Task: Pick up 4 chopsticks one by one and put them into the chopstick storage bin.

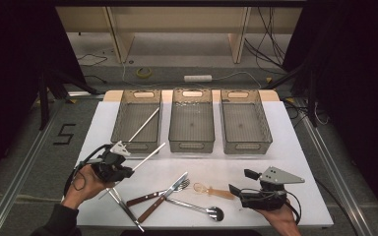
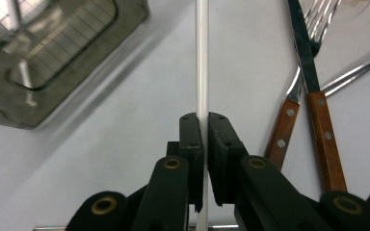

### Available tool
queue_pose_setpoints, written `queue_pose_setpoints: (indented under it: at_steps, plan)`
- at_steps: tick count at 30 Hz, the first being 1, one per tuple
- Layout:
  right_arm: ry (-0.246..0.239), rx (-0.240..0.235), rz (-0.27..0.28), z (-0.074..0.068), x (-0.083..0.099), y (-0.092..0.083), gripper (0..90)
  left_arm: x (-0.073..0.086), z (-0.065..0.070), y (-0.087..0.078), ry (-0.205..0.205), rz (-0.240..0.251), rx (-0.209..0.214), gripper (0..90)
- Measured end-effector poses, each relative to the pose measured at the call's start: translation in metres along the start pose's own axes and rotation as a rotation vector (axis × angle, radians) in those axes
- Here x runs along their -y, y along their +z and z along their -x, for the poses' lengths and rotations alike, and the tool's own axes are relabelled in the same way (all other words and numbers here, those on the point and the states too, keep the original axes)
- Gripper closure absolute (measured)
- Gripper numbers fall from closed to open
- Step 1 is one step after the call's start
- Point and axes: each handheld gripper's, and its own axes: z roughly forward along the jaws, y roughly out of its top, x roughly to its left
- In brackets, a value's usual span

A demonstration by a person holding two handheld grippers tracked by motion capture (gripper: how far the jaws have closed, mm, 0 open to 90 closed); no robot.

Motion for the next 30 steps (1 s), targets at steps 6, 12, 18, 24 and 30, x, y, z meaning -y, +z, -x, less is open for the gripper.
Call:
queue_pose_setpoints:
  at_steps: [6,12,18,24,30]
  plan:
    - [0.003,-0.002,0.001,0.000,0.000,0.000,23.2,-0.008,-0.010,-0.006,-0.030,0.037,-0.015,84.9]
    - [0.004,-0.004,0.000,0.000,0.000,0.000,23.2,-0.023,-0.023,-0.010,-0.056,0.089,-0.045,84.9]
    - [0.001,-0.002,0.010,0.000,0.000,0.000,23.2,-0.035,-0.034,-0.007,-0.080,0.118,-0.055,84.9]
    - [0.000,-0.004,0.012,0.000,0.000,-0.001,23.0,-0.041,-0.043,-0.004,-0.100,0.135,-0.069,84.9]
    - [0.000,-0.004,0.012,0.000,0.000,-0.001,23.0,-0.049,-0.052,-0.007,-0.124,0.181,-0.086,84.9]
